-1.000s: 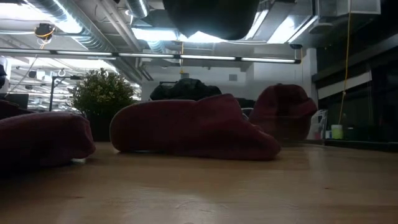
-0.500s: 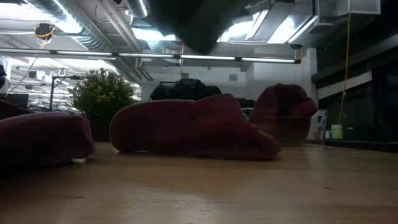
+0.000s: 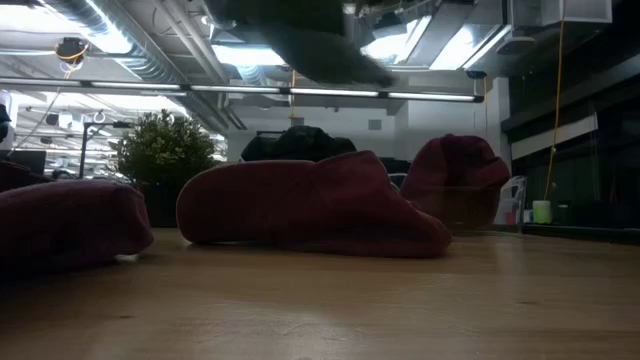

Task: Pick & Place hat
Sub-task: Put the gray cap on the gray cap in the left transparent bin

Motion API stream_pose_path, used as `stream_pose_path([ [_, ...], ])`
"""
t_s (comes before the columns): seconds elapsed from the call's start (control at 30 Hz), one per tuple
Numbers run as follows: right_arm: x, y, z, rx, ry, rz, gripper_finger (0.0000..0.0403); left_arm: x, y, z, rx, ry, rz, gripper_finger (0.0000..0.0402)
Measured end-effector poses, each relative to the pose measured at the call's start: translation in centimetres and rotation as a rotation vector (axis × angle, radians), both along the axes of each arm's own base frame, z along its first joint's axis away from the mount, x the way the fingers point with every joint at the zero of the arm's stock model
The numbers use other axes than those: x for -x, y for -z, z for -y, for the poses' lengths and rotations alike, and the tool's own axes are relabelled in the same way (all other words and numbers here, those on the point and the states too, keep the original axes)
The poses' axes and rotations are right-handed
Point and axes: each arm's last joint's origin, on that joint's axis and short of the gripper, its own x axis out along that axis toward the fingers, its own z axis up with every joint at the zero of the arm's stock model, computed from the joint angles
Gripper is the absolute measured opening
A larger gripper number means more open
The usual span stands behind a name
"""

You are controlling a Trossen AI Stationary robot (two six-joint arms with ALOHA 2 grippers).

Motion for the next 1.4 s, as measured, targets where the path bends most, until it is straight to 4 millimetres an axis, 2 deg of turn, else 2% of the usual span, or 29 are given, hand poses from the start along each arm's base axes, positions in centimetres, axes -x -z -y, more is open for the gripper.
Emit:
stream_pose_path([
  [0.27, -1.6, 0.8, 0.3, 0.046, -0.017, -0.002, 0.0292, 0.2, -1.2, -2.1, 0.115, -0.300, 0.087, 0.0012],
  [0.43, -3.1, 1.2, 0.6, 0.062, -0.014, 0.031, 0.0292, 0.3, -1.5, -2.7, 0.163, -0.456, 0.116, 0.0011],
  [0.77, -6.2, 3.2, 1.9, 0.134, 0.082, 0.034, 0.0292, 0.2, -2.0, -2.7, 0.198, -0.470, 0.165, 0.0012],
  [0.9, -6.6, 3.3, 2.2, 0.138, 0.089, 0.048, 0.0285, 0.2, -1.9, -2.7, 0.204, -0.470, 0.163, 0.0011],
  [1.0, -6.7, 3.2, 2.3, 0.159, 0.074, 0.059, 0.0254, 0.2, -1.9, -2.7, 0.203, -0.469, 0.164, 0.0013],
  [1.07, -6.6, 3.2, 2.3, 0.170, 0.065, 0.055, 0.0213, 0.2, -1.9, -2.7, 0.192, -0.468, 0.164, 0.0014],
  [1.27, -6.4, 3.3, 2.2, 0.191, 0.041, 0.028, 0.0041, 0.2, -1.9, -2.7, 0.161, -0.467, 0.161, 0.0015],
  [1.3, -6.4, 3.3, 2.2, 0.199, 0.033, 0.020, 0.0022, 0.2, -1.9, -2.7, 0.161, -0.467, 0.159, 0.0016],
  [1.4, -6.3, 3.4, 2.2, 0.203, 0.025, 0.007, 0.0022, 0.2, -1.9, -2.7, 0.114, -0.455, 0.162, 0.0016],
])
